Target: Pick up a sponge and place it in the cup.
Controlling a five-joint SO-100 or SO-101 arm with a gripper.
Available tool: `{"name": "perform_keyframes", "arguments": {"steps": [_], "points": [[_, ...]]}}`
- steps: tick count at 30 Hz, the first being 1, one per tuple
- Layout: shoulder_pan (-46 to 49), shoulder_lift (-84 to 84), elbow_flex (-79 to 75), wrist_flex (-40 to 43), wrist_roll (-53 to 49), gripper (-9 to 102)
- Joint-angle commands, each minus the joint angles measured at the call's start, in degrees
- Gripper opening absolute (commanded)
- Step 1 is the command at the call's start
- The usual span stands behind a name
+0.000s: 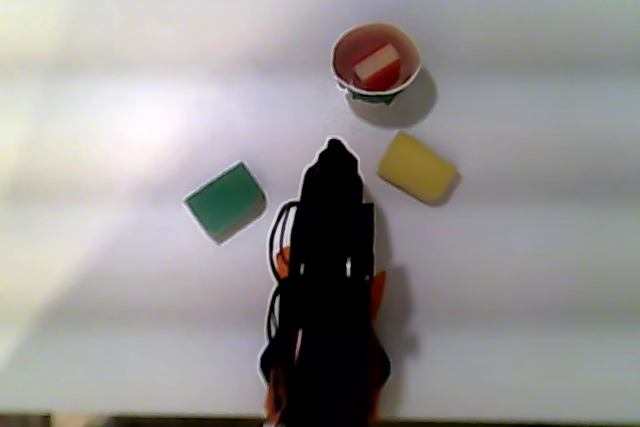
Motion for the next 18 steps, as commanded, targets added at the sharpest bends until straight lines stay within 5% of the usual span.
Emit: {"name": "perform_keyframes", "arguments": {"steps": [1, 9, 18], "points": [[0.3, 0.6, 2.6, 2.3, -1.0, 0], [-0.1, 0.6, 2.6, 16.5, -0.6, 0], [0.2, 0.7, 2.6, 17.2, 5.4, 0]]}}
